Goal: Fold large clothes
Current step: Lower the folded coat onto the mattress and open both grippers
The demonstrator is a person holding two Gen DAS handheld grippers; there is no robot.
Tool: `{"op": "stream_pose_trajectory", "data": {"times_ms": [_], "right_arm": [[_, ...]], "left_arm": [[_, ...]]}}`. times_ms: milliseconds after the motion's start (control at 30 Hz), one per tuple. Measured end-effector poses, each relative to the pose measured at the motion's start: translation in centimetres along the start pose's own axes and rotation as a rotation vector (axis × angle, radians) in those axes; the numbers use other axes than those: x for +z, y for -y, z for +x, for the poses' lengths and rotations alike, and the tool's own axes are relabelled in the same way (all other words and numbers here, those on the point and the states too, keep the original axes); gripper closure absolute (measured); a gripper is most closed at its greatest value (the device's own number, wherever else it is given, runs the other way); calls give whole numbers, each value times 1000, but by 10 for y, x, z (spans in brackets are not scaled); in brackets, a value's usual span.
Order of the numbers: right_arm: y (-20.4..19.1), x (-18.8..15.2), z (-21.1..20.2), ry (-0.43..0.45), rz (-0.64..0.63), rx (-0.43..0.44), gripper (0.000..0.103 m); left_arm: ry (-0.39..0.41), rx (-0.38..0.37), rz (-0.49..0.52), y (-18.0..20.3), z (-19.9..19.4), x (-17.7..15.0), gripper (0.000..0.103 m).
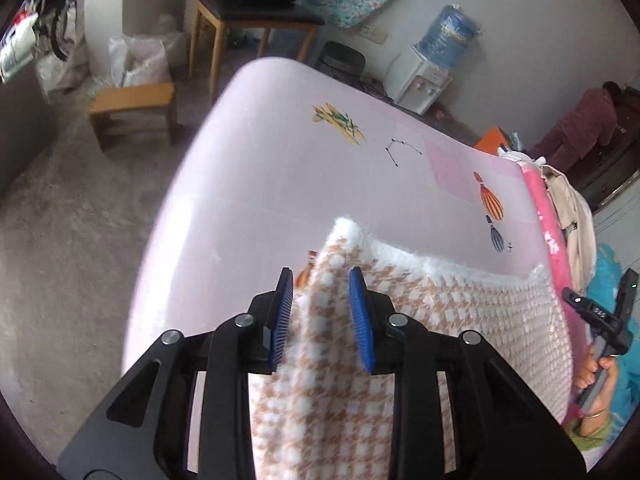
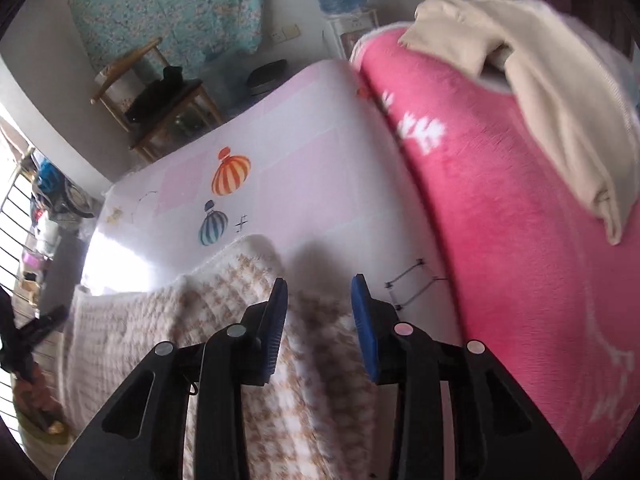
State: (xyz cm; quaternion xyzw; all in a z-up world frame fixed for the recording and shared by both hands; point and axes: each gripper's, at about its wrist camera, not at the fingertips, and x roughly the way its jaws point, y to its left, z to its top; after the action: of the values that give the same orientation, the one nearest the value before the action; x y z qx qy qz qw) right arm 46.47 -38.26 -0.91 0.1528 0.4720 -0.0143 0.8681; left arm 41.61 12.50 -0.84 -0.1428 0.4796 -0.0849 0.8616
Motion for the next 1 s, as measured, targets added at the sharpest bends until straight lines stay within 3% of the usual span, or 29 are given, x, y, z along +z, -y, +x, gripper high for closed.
{"op": "stream_pose_trajectory", "data": {"times_ms": [133, 267, 367, 400, 433, 467, 533, 600, 733, 800, 867, 933, 1000], "right_arm": [[-29, -39, -45, 21, -116, 87, 59], [-63, -101, -75, -10, -283, 153, 53], [-55, -135, -65, -33, -333, 40, 53], [-44, -141, -55, -54, -327, -17, 53], [-29, -147, -47, -81, -297, -14, 53], [-19, -148, -49, -83, -243, 39, 56], [-22, -144, -64, -91, -214, 3, 56], [-43, -145, -84, -39, -273, -35, 55], [-99, -171, -99, 15, -387, 86, 55], [-123, -192, -89, 6, -464, 88, 54], [-134, -213, -65, -39, -524, 30, 52], [-128, -217, -63, -19, -497, 44, 51], [-123, -213, -77, -41, -444, 46, 51]], "left_arm": [[31, -92, 134, 27, -46, -30, 74], [-23, -140, 272, 55, -59, -89, 70], [-83, -31, 228, 36, -36, -122, 70], [-83, -51, 178, 22, -31, -127, 72], [-56, -97, 130, 8, -35, -130, 77], [-55, -98, 93, 1, -40, -129, 80], [-36, -74, 84, 3, -54, -128, 77], [25, -47, 172, 21, -73, -134, 70], [45, -111, 337, 74, -83, -152, 63], [23, -67, 413, 98, -70, -169, 58], [-31, 20, 459, 108, -44, -186, 55], [31, 71, 516, 116, -46, -197, 54], [26, 84, 526, 120, -58, -200, 54]]}}
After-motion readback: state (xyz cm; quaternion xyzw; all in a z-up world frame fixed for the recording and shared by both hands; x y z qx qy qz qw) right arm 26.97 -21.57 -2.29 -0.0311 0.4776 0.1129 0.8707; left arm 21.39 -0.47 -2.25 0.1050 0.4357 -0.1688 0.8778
